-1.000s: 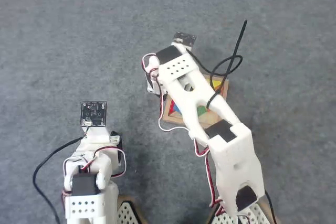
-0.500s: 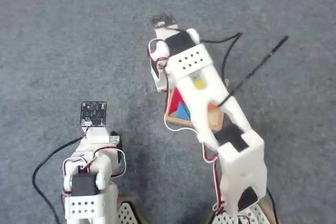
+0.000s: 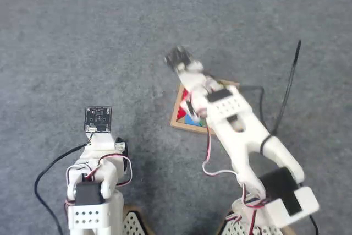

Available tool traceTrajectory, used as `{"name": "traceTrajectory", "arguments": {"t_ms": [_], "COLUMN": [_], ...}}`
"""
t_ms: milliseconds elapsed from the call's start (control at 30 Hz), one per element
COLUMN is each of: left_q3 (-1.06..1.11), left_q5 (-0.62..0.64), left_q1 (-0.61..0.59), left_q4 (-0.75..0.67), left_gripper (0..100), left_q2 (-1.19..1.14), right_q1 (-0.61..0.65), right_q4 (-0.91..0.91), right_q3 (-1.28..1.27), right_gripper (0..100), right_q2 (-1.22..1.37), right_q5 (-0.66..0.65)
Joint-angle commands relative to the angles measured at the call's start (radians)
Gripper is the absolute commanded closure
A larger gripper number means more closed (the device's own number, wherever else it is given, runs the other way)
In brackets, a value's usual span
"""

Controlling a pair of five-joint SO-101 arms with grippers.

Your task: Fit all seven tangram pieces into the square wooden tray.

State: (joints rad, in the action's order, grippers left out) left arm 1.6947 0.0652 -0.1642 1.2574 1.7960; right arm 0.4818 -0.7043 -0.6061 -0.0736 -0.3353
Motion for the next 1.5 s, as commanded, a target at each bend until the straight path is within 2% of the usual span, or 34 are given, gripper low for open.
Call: {"name": "traceTrajectory", "arguments": {"t_ms": [0, 300, 733, 1000, 1233, 1400, 1467], "left_q3": [-0.012, -0.012, -0.012, -0.012, -0.012, -0.012, -0.012], "left_q5": [0.008, 0.008, 0.008, 0.008, 0.008, 0.008, 0.008], "left_q1": [-0.005, -0.005, -0.005, -0.005, -0.005, -0.005, -0.005], "left_q4": [0.005, 0.005, 0.005, 0.005, 0.005, 0.005, 0.005], "left_gripper": [94, 94, 94, 94, 94, 94, 94], "left_q2": [0.020, 0.020, 0.020, 0.020, 0.020, 0.020, 0.020], "right_q1": [-0.033, -0.024, 0.137, 0.107, 0.113, 0.189, 0.214], "right_q4": [0.038, 0.061, 0.019, 0.018, 0.015, 0.012, 0.012], "right_q3": [-0.060, -0.051, -0.071, -0.066, -0.075, -0.081, -0.081], "right_gripper": [99.2, 99.2, 99.2, 99.2, 99.2, 99.2, 99.1], "right_q2": [-0.054, 0.047, 0.038, 0.012, -0.114, -0.150, -0.148], "right_q5": [-0.021, -0.023, -0.020, -0.014, 0.106, 0.140, 0.203]}}
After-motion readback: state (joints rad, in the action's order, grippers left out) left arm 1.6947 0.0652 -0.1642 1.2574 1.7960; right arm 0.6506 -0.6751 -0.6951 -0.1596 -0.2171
